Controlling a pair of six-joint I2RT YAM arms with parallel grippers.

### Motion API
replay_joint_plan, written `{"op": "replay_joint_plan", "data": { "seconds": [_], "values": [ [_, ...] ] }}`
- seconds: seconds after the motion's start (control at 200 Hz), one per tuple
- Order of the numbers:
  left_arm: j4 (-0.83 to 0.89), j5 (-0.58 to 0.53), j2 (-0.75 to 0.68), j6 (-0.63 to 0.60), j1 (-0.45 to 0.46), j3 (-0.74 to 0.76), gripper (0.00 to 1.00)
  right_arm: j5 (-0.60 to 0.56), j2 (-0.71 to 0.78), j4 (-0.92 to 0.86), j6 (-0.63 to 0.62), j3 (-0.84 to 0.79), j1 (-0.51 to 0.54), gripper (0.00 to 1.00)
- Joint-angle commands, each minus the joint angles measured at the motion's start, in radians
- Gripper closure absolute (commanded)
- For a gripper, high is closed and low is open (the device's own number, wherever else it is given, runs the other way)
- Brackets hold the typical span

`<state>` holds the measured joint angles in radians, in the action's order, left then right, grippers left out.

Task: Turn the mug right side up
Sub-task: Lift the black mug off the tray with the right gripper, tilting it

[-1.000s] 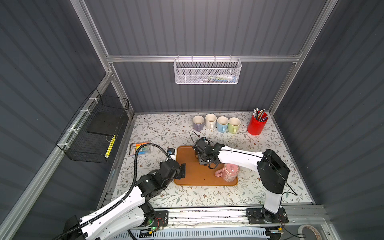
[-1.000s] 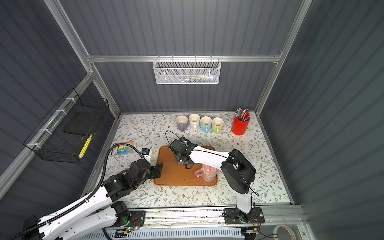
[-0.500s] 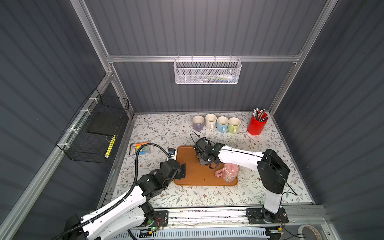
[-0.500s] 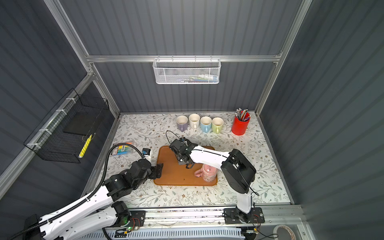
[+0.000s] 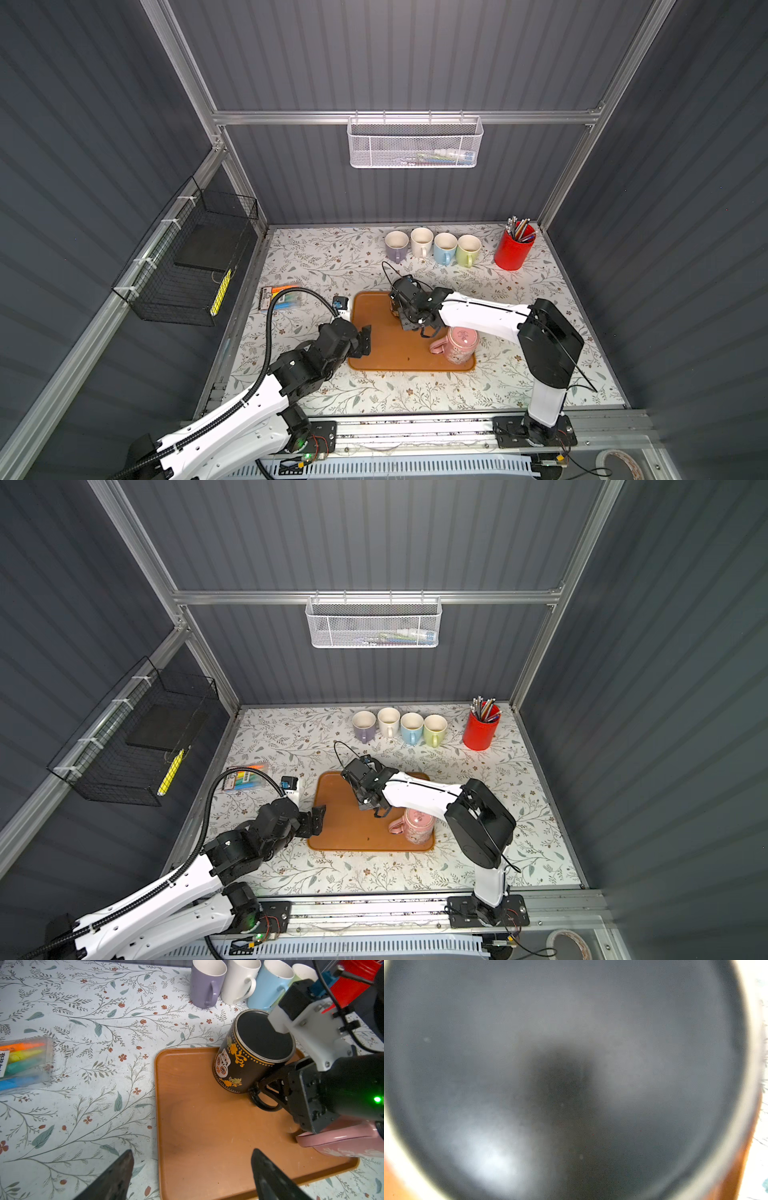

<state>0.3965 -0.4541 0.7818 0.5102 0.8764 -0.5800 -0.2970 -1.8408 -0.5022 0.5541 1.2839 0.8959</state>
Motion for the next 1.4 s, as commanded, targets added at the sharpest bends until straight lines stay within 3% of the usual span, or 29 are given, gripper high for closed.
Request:
{"op": "replay_joint_plan", "data": {
  "seconds": [0.0,0.18,0.775,1.136,1.391],
  "values": [
    [-0.029,0.009,-0.033,0.021,0.001,0.022,0.11,-0.01,0.093,0.122,-0.038,-0.031,-0.017,1.0],
    [-0.062,0.033,-0.076,0.031,0.001,0.037,0.11,0.028,0.169,0.181,-0.062,-0.079,-0.025,1.0],
    [-0.284,0.185,-0.108,0.092,0.0,0.114,0.07,0.387,0.48,0.45,-0.026,-0.306,-0.174,1.0],
    [-0.648,0.407,0.002,0.15,-0.008,0.197,0.07,0.553,0.628,0.569,-0.039,-0.384,-0.252,1.0],
    [-0.952,0.617,0.12,0.248,-0.098,0.246,0.1,0.728,0.676,0.681,0.012,-0.414,-0.307,1.0]
  ]
}}
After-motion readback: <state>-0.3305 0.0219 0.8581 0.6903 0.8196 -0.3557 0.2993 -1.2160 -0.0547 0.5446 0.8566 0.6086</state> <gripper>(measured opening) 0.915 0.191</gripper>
